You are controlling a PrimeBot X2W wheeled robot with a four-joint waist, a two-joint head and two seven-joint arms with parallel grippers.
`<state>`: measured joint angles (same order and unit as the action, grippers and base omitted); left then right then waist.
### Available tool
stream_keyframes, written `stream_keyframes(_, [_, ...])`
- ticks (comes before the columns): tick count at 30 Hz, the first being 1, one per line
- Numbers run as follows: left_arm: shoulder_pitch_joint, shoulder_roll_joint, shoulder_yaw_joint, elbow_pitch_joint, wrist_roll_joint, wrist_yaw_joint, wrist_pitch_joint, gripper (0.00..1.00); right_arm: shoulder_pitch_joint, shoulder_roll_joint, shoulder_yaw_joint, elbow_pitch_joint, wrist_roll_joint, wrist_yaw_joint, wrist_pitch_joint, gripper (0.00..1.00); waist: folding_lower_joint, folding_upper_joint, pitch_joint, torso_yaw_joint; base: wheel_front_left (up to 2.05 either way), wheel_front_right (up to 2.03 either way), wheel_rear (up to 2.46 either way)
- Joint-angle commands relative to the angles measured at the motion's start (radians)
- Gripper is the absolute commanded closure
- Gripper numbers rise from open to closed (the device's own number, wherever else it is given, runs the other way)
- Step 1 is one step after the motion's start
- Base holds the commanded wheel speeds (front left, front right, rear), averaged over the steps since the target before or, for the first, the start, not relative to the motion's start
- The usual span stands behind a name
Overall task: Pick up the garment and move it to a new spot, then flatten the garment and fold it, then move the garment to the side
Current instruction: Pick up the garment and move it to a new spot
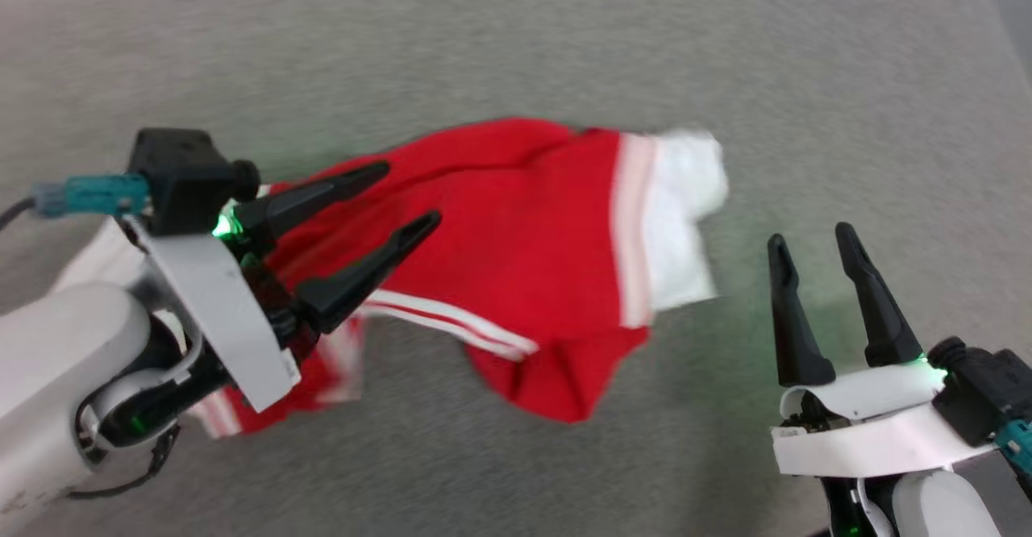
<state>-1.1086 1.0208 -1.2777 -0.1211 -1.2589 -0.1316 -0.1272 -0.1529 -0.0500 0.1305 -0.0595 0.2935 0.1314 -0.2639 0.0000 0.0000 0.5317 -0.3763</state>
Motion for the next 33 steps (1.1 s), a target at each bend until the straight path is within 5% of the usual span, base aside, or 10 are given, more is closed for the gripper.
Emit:
stream_keyframes(1, [0.011, 0.003, -0.002, -0.012, -0.009, 0.002, -0.028, 0.00, -0.014, -0.001, -0.009, 0.014, -0.016, -0.001, -0.001, 0.00, 0.0000, 0.0000, -0.117, 0.166, 0.00, 0.00, 0.00])
stream_keyframes(8, [0.138, -0.016, 0.013, 0.070, -0.047, 0.002, -0.135, 0.00, -0.039, -0.002, -0.048, 0.095, -0.100, -0.001, -0.001, 0.00, 0.0000, 0.0000, -0.178, 0.287, 0.00, 0.00, 0.00])
stream_keyframes(13, [0.337, -0.102, 0.212, 0.149, -0.086, 0.002, -0.136, 0.00, -0.021, -0.001, -0.089, 0.137, -0.143, -0.001, -0.001, 0.00, 0.0000, 0.0000, -0.212, 0.375, 0.00, 0.00, 0.00])
stream_keyframes(22, [0.645, -0.237, 0.526, 0.255, 0.013, 0.002, -0.137, 0.00, 0.066, -0.001, -0.198, 0.186, -0.190, -0.001, -0.001, 0.00, 0.0000, 0.0000, -0.287, 0.500, 0.00, 0.00, 0.00])
stream_keyframes(33, [0.960, -0.341, 0.918, 0.278, 0.233, 0.002, -0.137, 0.00, 0.135, 0.000, -0.246, 0.188, -0.204, -0.001, -0.001, 0.00, 0.0000, 0.0000, -0.391, 0.488, 0.00, 0.00, 0.00])
